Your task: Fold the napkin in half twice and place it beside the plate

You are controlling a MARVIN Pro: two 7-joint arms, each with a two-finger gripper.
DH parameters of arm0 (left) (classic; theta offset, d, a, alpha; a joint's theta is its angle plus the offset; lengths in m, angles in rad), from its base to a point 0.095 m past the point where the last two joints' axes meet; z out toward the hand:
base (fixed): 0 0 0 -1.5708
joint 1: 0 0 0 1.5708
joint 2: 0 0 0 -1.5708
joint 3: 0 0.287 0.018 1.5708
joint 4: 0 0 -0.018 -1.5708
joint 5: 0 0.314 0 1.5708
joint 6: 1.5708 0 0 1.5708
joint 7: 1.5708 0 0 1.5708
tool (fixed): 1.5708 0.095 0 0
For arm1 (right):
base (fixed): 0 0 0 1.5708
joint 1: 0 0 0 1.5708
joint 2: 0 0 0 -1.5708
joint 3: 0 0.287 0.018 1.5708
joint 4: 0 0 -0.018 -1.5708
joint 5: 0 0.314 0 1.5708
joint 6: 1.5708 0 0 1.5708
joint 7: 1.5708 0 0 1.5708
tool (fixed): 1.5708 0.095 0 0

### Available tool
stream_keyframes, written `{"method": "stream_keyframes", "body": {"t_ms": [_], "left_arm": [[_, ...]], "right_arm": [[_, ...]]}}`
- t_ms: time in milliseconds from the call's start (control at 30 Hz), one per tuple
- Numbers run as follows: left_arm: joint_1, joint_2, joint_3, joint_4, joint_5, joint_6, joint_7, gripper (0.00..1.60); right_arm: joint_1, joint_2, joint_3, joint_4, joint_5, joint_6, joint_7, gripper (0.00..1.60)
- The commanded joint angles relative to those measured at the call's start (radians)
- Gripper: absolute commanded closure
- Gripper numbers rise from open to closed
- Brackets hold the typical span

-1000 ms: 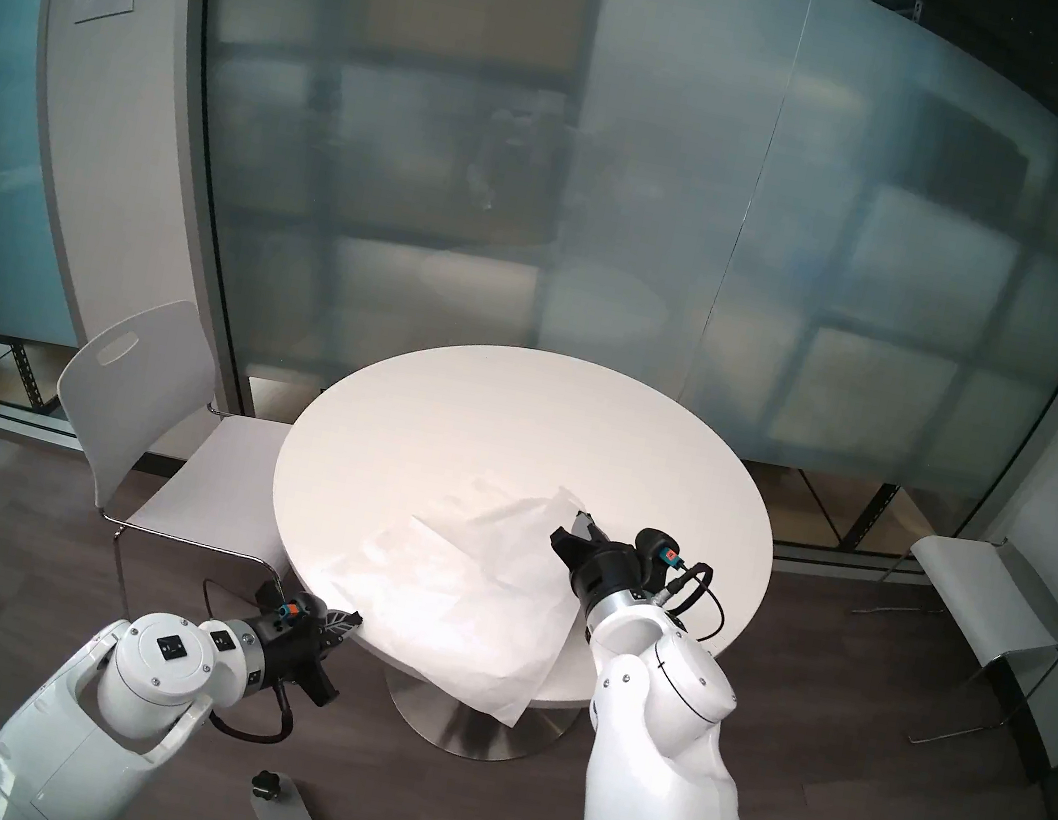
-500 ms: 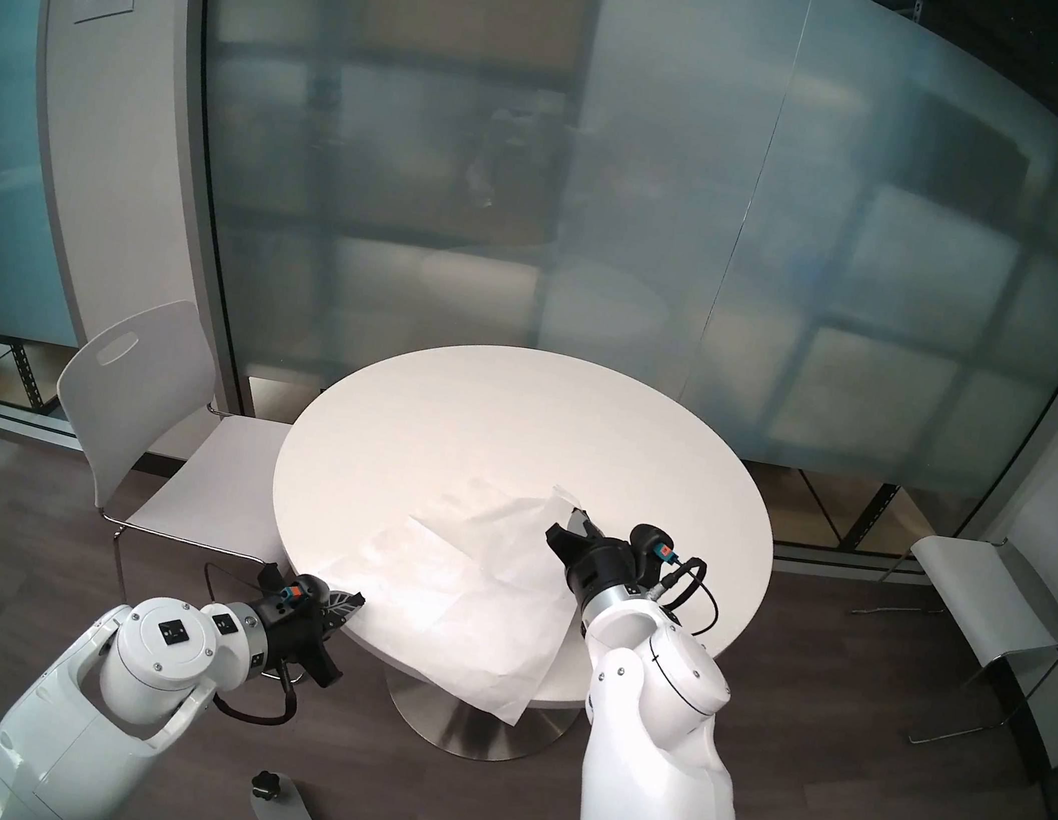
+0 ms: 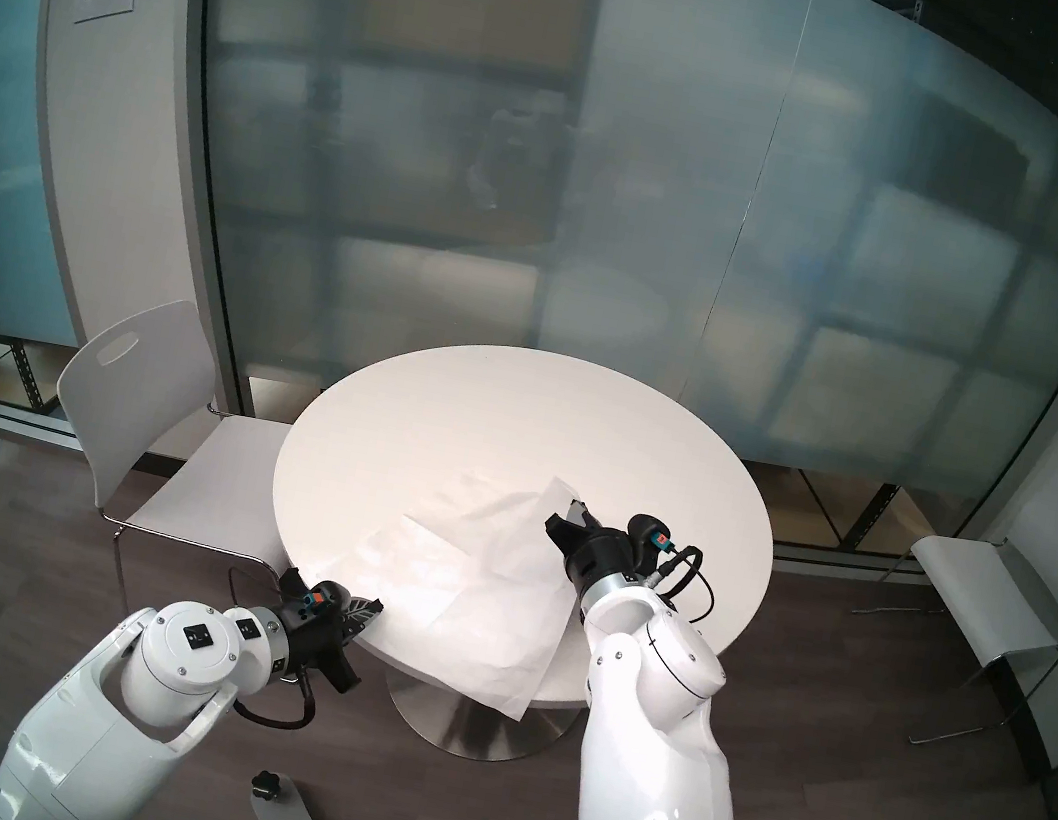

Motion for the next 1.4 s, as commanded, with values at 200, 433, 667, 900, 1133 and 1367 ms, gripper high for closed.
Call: {"method": "stream_keyframes", "body": {"t_ms": [200,433,667,900,1133,1367], "left_arm": [[0.003,0.000,0.004,-0.014,0.000,0.000,-0.004,1.60],[0.017,0.006,0.000,-0.022,-0.002,-0.006,-0.007,1.60],[0.026,0.012,-0.008,-0.030,-0.007,-0.013,-0.012,1.60],[0.032,0.017,-0.012,-0.035,-0.012,-0.016,-0.016,1.60],[0.037,0.020,-0.015,-0.040,-0.015,-0.019,-0.016,1.60],[0.037,0.024,-0.016,-0.040,-0.017,-0.022,-0.017,1.60]], "right_arm": [[0.075,-0.005,-0.029,0.029,0.005,-0.008,-0.008,1.41],[0.118,-0.006,-0.061,0.072,0.010,-0.016,-0.027,1.39],[0.170,-0.009,-0.109,0.113,0.014,-0.021,-0.050,1.39],[0.219,-0.017,-0.167,0.138,0.021,-0.025,-0.068,1.41],[0.246,-0.024,-0.217,0.160,0.026,-0.025,-0.093,1.41],[0.287,-0.035,-0.262,0.221,0.027,-0.024,-0.100,1.44]]}}
